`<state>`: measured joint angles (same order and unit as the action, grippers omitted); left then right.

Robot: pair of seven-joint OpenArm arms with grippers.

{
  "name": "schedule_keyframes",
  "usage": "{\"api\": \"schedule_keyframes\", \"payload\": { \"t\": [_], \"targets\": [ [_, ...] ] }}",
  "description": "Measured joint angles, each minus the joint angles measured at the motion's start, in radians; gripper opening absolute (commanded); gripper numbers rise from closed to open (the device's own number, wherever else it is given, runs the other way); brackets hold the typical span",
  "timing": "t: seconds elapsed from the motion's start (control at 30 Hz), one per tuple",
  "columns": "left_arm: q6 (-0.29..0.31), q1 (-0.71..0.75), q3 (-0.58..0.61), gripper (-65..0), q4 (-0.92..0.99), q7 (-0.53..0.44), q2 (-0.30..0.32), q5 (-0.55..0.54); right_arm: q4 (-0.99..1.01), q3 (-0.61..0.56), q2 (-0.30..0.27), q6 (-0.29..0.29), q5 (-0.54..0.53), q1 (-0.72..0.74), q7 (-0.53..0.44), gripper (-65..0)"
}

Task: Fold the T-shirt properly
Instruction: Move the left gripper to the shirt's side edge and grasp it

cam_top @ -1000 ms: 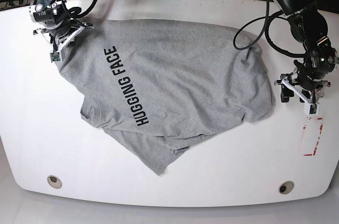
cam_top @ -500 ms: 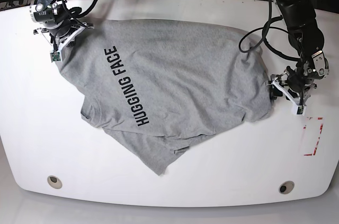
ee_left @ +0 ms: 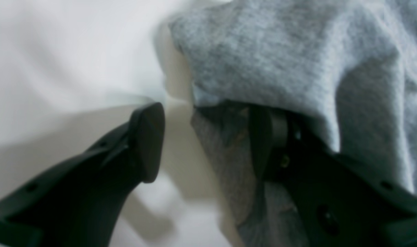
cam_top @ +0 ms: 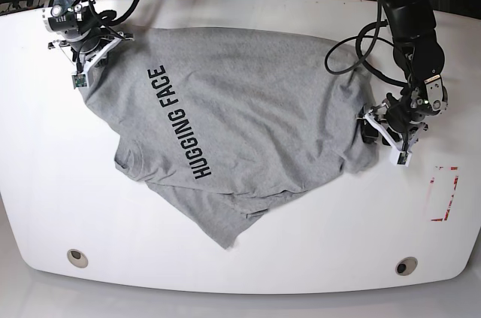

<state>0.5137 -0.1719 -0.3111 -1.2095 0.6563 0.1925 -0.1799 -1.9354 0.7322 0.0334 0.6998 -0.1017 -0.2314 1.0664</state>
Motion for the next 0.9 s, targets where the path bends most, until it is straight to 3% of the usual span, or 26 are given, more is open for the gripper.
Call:
{"api": "schedule_keyframes", "payload": {
  "t": [0.07, 0.13, 0.23, 0.27, 0.3, 0.4, 0.5, 0.7, 0.9],
  "targets": [
    [0.000, 0.000, 0.000, -28.6, 0.000, 0.000, 0.002, 0.003, 0.000, 0.000, 0.000, 0.000, 0.000, 0.000, 0.000, -65.0],
    [0.000, 0.000, 0.000, -34.4, 0.000, 0.000, -0.001, 0.003, 0.000, 0.000, 0.000, 0.000, 0.000, 0.000, 0.000, -65.0],
    [-0.003, 0.000, 0.007, -54.2, 0.000, -0.005, -0.008, 0.001, 0.000, 0.000, 0.000, 0.000, 0.000, 0.000, 0.000, -59.3],
    [-0.003, 0.000, 0.007, -61.7, 0.000, -0.005, -0.010, 0.003, 0.000, 0.000, 0.000, 0.000, 0.000, 0.000, 0.000, -53.3],
    [-0.003, 0.000, 0.007, -64.6, 0.001, -0.005, -0.012, 0.003, 0.000, 0.000, 0.000, 0.000, 0.000, 0.000, 0.000, -47.2],
    [-0.003, 0.000, 0.007, -64.3, 0.002, -0.007, -0.011, 0.003, -0.003, 0.001, 0.000, 0.000, -0.005, -0.002, 0.000, -30.4],
    [-0.003, 0.000, 0.005, -64.4, 0.002, -0.007, -0.005, 0.003, -0.024, 0.005, 0.000, -0.003, -0.090, -0.014, 0.003, -20.8],
    [0.001, 0.017, -0.019, -64.6, -0.063, 0.003, -0.007, 0.003, -0.035, 0.071, -0.007, -0.001, -0.284, -0.026, 0.005, -19.8],
    [0.002, 0.046, -0.066, -64.6, -0.167, 0.042, 0.011, 0.002, -0.032, 0.081, -0.031, 0.000, -0.314, 0.023, 0.019, -19.8]
  ]
}}
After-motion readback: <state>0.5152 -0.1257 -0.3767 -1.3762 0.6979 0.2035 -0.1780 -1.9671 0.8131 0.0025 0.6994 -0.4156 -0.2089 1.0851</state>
